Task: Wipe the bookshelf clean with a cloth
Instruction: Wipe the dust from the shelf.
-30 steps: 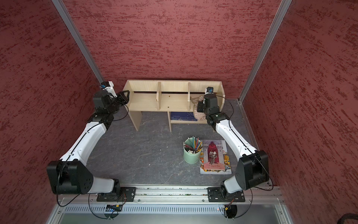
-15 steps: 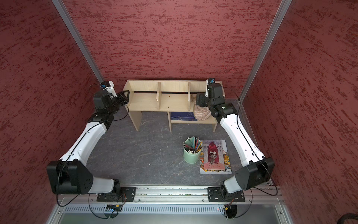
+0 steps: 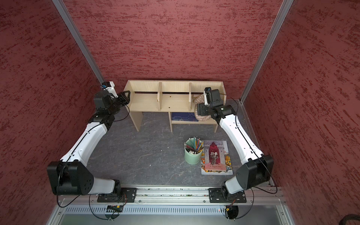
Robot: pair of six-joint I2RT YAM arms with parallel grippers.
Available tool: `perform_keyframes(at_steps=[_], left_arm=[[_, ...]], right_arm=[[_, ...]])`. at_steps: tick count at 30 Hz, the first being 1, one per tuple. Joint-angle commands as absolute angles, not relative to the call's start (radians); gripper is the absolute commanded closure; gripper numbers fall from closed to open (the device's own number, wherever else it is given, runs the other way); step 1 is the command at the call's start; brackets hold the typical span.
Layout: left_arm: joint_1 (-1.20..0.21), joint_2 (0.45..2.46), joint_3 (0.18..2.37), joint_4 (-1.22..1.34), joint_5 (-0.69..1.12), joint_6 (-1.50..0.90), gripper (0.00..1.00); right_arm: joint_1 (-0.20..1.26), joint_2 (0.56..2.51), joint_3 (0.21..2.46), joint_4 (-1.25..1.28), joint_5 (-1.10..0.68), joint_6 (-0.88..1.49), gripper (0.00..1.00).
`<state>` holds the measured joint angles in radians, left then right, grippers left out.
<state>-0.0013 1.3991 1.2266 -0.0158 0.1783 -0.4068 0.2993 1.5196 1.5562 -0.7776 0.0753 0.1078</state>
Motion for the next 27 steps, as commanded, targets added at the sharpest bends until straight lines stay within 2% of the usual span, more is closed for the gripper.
perform_keyframes(at_steps=[1,4,8,9,16,21,23,27], left_arm=[[-0.022,1.403,1.212,-0.053,0.247,-0.495,1.00],[-0.022,1.400,1.212,-0.051,0.250,-0.493,1.00],[-0.023,1.399,1.209,-0.047,0.252,-0.488,1.00],[-0.023,1.400,1.209,-0.045,0.254,-0.489,1.00],[-0.023,1.399,1.209,-0.043,0.257,-0.486,1.00],[-0.022,1.402,1.206,-0.037,0.264,-0.485,1.00],[-0.021,1.403,1.204,-0.032,0.268,-0.485,1.00],[-0.021,1.403,1.204,-0.032,0.267,-0.482,1.00]], right_arm=[[0.299,1.573,1.600,-0.827,0.113,0.124,0.44],[0.300,1.622,1.661,-0.861,0.178,0.141,0.58],[0.287,1.687,1.773,-0.893,0.241,0.170,0.93],[0.284,1.707,1.810,-0.897,0.246,0.178,0.98],[0.285,1.850,2.122,-0.904,0.159,0.248,1.00],[0.314,1.848,2.177,-0.782,0.068,0.285,1.00],[0.338,1.843,2.177,-0.740,0.096,0.279,1.00],[0.360,1.852,2.232,-0.755,0.326,0.243,1.00]])
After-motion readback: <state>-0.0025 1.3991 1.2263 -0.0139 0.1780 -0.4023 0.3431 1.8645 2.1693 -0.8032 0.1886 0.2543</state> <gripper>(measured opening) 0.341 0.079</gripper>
